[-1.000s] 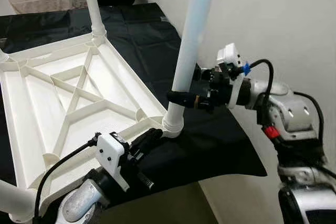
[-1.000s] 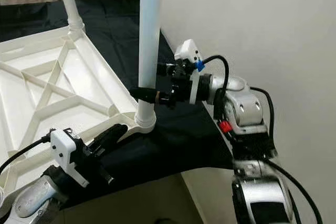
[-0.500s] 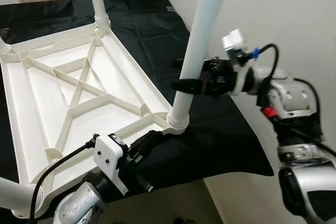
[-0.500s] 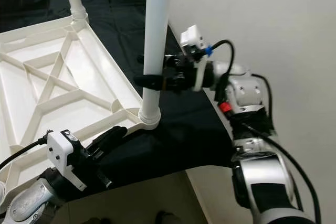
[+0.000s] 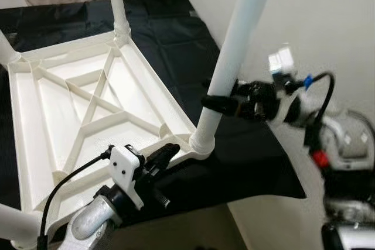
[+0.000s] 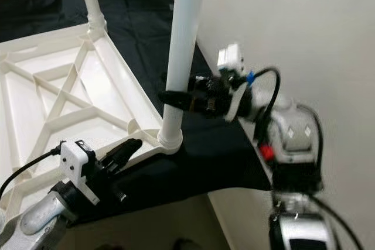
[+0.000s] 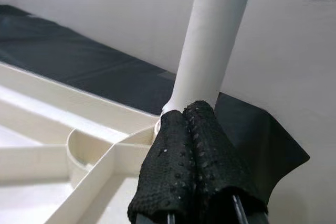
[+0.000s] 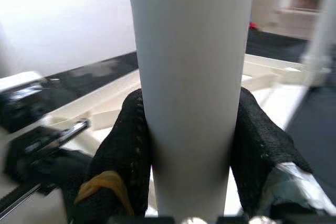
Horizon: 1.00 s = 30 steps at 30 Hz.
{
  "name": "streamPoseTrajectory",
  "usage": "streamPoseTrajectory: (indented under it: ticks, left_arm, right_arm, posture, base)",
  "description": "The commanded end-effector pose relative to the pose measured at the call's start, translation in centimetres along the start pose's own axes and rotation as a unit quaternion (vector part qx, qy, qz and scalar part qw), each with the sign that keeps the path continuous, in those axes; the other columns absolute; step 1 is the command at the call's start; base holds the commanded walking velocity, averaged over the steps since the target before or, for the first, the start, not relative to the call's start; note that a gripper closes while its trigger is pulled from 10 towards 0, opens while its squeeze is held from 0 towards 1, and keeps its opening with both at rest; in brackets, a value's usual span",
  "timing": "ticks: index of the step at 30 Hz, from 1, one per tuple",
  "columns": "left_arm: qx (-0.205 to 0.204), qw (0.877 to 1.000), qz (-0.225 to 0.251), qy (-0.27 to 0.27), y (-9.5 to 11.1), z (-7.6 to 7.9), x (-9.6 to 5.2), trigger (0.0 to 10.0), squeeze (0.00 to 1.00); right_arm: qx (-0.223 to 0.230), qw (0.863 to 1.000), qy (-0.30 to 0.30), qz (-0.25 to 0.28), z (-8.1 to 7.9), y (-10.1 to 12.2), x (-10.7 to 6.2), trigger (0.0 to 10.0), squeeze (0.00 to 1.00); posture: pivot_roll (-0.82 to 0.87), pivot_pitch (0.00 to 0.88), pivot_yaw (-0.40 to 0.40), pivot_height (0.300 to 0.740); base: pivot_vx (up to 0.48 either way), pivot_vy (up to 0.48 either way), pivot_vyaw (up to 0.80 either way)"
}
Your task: Building children table
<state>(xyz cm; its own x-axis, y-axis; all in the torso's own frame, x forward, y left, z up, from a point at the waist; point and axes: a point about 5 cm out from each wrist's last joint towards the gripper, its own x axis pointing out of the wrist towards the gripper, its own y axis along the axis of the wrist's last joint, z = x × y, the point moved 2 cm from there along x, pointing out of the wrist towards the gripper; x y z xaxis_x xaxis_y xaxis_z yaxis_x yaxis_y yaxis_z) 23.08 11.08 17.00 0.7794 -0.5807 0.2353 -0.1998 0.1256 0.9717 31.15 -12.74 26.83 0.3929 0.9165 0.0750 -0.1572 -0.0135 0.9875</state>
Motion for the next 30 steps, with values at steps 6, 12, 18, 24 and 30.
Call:
streamPoseTrajectory:
  ticks: [6,12,18,24,30]
  left_arm:
    - [-0.003,1.000,-0.005,0.007,-1.3,-0.9,0.6,10.0,0.00]
    - [-0.002,1.000,0.000,0.009,-1.6,-1.1,1.1,10.0,0.00]
    - [0.001,1.000,0.004,0.017,-1.7,-1.2,1.0,10.0,0.00]
    - [0.001,1.000,0.005,0.014,-1.8,-1.1,0.9,10.0,0.00]
    - [0.001,1.000,0.005,0.013,-1.8,-1.0,0.8,10.0,0.00]
  right_arm:
    - [0.024,0.869,-0.469,-0.155,1.1,-7.2,-1.3,0.0,0.00]
    - [0.031,0.893,-0.427,-0.140,-0.3,-7.1,1.1,0.0,0.00]
    - [0.059,0.911,-0.391,-0.118,0.0,-5.8,2.9,10.0,0.00]
    - [0.031,0.987,-0.158,0.001,-2.3,0.0,5.3,10.0,1.00]
    - [-0.016,0.997,-0.066,0.025,-1.9,2.3,3.6,10.0,1.00]
  posture:
    - [-0.09,0.063,-0.084,0.740]
    - [-0.08,0.041,-0.102,0.740]
    - [-0.06,0.046,-0.106,0.740]
    - [-0.05,0.053,-0.102,0.740]
    - [-0.04,0.056,-0.099,0.740]
  base:
    - [0.000,0.000,0.00]
    - [0.000,0.000,0.00]
    - [0.000,0.000,0.00]
    - [0.000,0.000,0.00]
    - [0.000,0.000,0.00]
